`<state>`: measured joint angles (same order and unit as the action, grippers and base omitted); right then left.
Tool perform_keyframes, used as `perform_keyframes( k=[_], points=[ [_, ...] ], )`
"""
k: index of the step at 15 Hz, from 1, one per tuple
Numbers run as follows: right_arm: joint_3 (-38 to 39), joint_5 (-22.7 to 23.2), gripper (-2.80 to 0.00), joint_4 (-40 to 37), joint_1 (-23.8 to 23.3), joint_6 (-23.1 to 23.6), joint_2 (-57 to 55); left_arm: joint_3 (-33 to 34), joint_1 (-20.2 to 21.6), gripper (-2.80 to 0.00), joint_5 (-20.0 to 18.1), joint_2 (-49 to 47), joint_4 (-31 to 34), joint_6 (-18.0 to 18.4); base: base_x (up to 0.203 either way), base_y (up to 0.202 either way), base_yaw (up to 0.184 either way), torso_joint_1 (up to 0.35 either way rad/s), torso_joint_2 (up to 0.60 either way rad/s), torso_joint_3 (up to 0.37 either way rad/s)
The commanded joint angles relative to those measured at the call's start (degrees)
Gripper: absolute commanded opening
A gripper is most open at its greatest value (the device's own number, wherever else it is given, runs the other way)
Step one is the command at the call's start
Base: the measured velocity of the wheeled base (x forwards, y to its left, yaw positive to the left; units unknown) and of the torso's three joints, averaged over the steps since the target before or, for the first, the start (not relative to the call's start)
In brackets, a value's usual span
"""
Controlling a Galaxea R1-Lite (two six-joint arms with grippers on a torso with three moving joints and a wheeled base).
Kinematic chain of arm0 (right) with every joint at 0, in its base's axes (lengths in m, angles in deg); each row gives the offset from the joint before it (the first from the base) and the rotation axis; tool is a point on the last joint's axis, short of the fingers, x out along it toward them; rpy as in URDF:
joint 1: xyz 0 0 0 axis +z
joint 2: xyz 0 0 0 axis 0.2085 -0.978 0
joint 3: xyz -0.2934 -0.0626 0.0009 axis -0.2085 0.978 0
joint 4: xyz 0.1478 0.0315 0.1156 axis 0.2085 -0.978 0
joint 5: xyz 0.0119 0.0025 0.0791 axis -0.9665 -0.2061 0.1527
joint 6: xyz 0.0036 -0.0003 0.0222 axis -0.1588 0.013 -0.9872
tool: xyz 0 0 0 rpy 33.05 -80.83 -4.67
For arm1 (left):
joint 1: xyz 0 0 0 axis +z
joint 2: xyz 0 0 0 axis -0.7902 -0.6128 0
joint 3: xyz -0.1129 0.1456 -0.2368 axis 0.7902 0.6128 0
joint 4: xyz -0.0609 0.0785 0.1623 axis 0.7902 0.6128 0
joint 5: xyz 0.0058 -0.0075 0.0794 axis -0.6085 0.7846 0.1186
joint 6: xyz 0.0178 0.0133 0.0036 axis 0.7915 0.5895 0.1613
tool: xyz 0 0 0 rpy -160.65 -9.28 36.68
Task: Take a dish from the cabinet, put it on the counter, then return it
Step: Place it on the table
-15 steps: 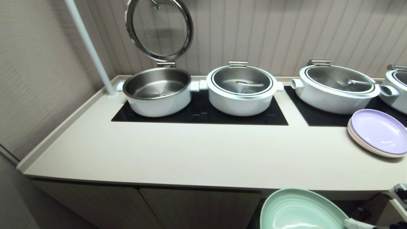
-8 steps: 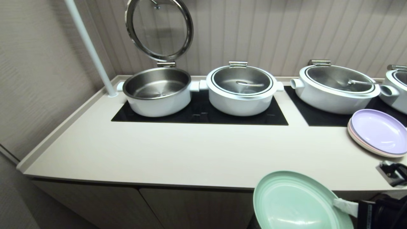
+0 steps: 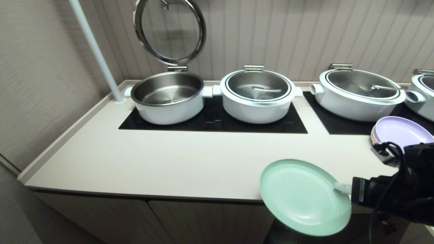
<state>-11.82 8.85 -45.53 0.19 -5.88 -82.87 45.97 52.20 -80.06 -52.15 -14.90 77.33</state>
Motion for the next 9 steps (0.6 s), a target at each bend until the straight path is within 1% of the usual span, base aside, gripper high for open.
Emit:
perform_keyframes(
  k=[1,4,9],
  points=[
    [-3.38,-0.15,-2.80,0.25,0.03,-0.14,-5.88,0.00,0.00,-2.80,-0.02,0.02,0.00,-0.04,0.000,0.000,0.000,0.000,0.00,0.000],
    [-7.57,-0.29,-2.80,0.86,-0.10,-0.16,-11.23,0.00,0.06,-2.80,0.03,0.02,0.00,-0.04,0.000,0.000,0.000,0.000,0.00,0.000],
    [-9.96,-0.34,-2.80,7.95,-0.51,-0.16,-18.86,0.00,0.00,-2.80,0.03,0.02,0.00,-0.04,0.000,0.000,0.000,0.000,0.00,0.000]
  ],
)
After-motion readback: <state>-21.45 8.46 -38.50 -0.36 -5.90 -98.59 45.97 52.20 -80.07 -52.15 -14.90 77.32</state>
